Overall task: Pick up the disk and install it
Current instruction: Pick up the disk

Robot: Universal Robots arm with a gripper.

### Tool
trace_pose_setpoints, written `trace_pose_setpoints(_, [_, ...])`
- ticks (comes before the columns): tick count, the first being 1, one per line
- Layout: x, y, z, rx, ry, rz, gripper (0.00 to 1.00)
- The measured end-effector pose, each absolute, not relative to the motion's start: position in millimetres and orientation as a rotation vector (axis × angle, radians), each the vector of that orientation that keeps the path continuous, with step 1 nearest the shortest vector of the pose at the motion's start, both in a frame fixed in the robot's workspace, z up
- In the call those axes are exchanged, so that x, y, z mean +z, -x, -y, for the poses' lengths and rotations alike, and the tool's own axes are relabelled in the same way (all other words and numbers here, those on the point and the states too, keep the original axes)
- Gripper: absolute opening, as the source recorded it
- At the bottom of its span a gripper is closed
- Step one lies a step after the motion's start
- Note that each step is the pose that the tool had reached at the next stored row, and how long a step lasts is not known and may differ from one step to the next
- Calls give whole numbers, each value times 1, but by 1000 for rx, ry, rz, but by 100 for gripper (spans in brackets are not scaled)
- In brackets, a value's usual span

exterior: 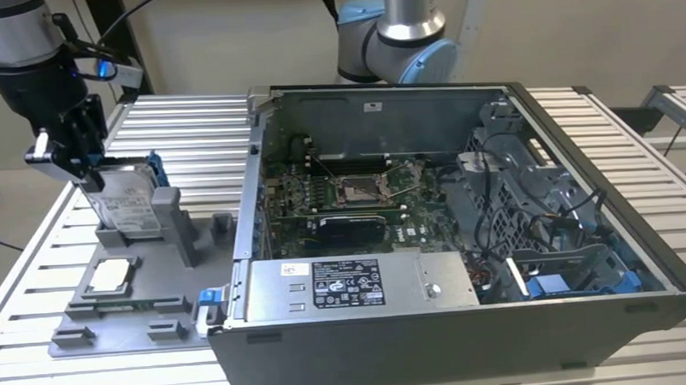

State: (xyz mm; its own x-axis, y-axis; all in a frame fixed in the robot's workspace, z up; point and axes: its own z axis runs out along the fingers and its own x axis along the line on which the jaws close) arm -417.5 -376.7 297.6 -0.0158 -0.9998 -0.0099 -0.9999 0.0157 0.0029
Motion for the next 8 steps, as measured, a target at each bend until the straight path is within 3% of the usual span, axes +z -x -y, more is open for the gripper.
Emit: trace_pose_setpoints(8, [303, 417, 377, 14, 2200, -2235, 0])
